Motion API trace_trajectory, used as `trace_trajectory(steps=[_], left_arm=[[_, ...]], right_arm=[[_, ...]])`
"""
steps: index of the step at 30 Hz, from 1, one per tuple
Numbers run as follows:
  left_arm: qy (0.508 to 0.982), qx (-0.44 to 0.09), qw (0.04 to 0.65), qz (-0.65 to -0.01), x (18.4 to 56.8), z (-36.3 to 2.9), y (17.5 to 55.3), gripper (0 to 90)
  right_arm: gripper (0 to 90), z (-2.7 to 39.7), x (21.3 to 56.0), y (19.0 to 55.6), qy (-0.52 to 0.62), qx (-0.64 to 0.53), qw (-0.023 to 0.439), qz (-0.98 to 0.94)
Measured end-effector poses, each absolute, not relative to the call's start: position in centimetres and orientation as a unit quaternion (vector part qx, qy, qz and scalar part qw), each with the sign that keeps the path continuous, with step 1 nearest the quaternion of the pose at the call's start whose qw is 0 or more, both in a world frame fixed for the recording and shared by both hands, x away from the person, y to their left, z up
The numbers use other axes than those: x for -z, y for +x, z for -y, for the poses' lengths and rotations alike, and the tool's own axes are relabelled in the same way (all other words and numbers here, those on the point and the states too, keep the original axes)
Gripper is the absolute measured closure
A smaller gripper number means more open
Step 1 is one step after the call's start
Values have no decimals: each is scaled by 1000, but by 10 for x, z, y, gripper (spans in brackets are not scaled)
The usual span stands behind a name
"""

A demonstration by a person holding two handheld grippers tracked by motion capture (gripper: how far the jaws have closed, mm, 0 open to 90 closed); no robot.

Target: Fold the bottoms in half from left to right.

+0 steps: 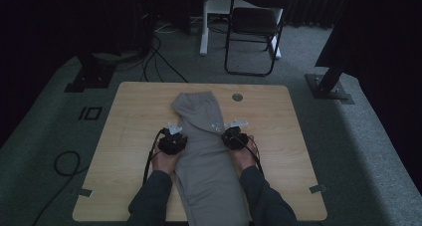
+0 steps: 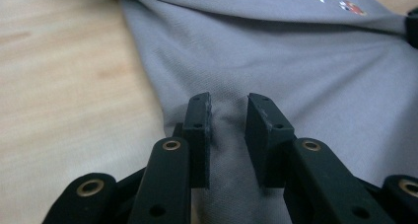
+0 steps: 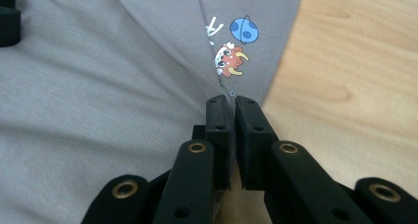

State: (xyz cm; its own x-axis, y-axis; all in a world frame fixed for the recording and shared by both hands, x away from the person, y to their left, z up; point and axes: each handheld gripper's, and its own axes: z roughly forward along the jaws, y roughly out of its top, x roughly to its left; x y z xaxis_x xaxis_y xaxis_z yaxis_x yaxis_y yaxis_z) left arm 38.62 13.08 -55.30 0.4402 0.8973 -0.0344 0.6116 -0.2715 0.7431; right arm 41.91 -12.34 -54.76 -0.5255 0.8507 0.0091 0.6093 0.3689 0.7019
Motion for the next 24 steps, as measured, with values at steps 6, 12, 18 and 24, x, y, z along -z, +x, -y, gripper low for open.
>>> trace_trajectory(steps=[6, 12, 18, 24], left_arm=[[777, -190, 367, -476, 555, -136, 341, 718], [780, -199, 374, -460, 555, -138, 317, 694], [764, -220, 390, -465, 552, -144, 332, 665], [770, -208, 363, -482, 555, -142, 345, 682]], right_arm=[[842, 128, 548, 387, 439, -337, 173, -815], [682, 126, 547, 355, 418, -336, 165, -828], [540, 109, 544, 362, 377, -307, 207, -849], [541, 82, 542, 378, 341, -289, 217, -868]])
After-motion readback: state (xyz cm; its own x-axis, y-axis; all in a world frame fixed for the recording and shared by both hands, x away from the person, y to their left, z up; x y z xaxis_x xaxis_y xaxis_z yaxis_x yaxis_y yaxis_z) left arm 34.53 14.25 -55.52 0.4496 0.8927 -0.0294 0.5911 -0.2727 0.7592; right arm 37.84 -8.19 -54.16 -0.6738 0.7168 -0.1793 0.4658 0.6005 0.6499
